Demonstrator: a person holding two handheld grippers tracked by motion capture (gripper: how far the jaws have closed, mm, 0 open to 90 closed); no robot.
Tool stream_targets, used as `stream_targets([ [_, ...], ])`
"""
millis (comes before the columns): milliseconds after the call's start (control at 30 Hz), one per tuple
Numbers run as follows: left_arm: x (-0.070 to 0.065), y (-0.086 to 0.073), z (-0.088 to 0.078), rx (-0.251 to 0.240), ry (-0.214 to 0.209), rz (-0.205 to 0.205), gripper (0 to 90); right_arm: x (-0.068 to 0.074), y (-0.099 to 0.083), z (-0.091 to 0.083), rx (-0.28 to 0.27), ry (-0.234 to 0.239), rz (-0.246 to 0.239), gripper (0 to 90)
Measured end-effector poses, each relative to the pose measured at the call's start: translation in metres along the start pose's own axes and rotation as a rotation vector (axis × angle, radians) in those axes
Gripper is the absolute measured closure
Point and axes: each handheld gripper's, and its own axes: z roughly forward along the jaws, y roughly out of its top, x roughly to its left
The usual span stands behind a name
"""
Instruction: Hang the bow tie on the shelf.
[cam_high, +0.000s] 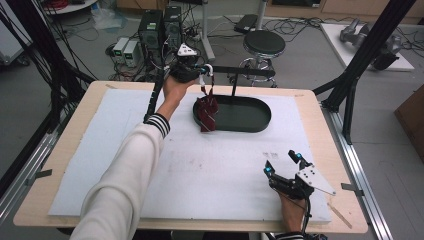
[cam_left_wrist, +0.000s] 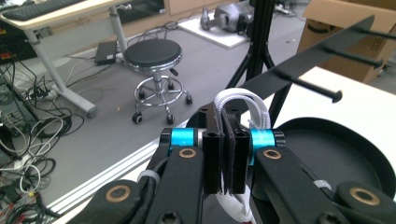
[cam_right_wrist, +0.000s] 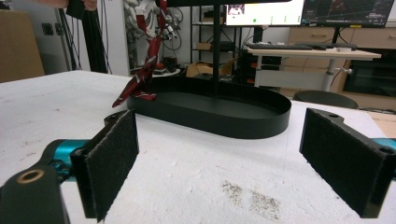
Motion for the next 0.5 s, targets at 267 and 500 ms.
stream_targets([
  [267,0.004,-0.009,-0.001,0.039,0.020,0.003,87.3,0.000,0.000,0.000,-0.003,0.001,-0.002,10.8],
  [500,0.003,-0.015,-0.004,0.044,0.008,0.002,83.1,0.000,0.000,0.000,-0.004,0.002,-0.001,10.9],
])
